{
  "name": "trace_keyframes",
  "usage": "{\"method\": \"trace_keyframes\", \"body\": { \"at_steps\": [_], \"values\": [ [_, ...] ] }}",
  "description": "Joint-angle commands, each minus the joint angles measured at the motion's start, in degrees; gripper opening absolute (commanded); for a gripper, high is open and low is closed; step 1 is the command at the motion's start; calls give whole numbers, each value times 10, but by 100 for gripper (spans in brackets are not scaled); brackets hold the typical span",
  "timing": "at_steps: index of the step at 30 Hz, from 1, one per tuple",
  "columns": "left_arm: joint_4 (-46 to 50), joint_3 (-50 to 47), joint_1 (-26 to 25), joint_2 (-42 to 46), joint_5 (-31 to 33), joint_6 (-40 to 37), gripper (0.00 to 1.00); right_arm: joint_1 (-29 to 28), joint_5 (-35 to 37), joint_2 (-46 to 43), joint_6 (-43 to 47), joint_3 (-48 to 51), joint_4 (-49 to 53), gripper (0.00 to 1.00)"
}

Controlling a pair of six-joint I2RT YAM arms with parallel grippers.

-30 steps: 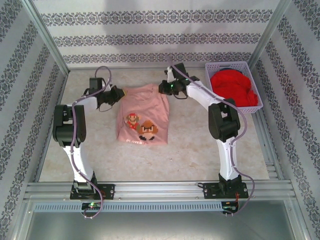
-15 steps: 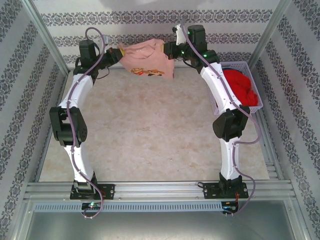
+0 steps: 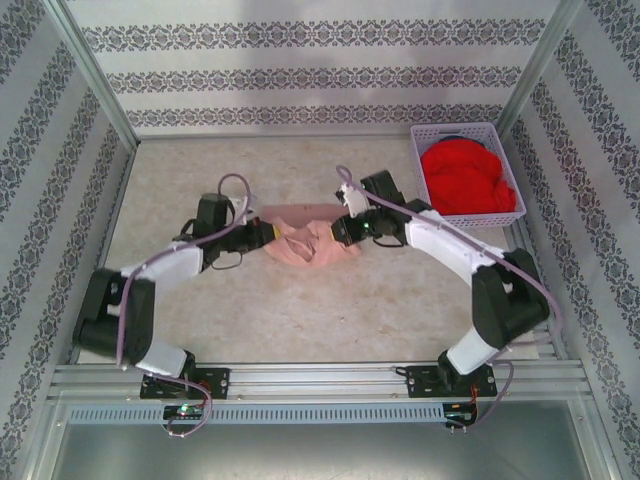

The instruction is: Fold the inside-out t-shirt

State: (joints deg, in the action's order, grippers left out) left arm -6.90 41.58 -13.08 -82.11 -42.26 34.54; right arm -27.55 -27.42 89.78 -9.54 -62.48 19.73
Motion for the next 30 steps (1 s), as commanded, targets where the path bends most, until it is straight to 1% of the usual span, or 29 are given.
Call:
{"method": "trace_keyframes", "body": {
  "at_steps": [1, 4, 7, 9, 12, 15, 21, 25, 28, 30],
  "values": [
    [-14, -17, -4, 33, 54, -3, 0, 2, 19, -14, -36, 25, -61, 0],
    [1, -2, -3, 13, 89, -15, 0, 11, 28, 20, -34, -2, -46, 0],
    [28, 44, 4, -30, 99, -31, 0, 23, 33, 57, -33, -43, -33, 0],
    [32, 63, 17, -55, 100, -22, 0, 34, 30, 82, -36, -70, -26, 0],
    [11, 68, 42, -76, 90, -5, 0, 46, 23, 125, -36, -112, -10, 0],
    [7, 82, 57, -102, 87, -10, 0, 55, 21, 167, -33, -149, 5, 1],
    [-23, 122, 78, -184, 78, -6, 3, 75, 31, 252, -39, -231, 29, 5],
    [-29, 163, 78, -243, 71, -9, 9, 84, 45, 306, -39, -275, 58, 10],
    [-14, 187, 78, -273, 92, -16, 18, 89, 65, 342, -38, -309, 93, 16],
    [5, 201, 78, -282, 104, -19, 25, 91, 77, 354, -34, -326, 118, 22]
  ]
}}
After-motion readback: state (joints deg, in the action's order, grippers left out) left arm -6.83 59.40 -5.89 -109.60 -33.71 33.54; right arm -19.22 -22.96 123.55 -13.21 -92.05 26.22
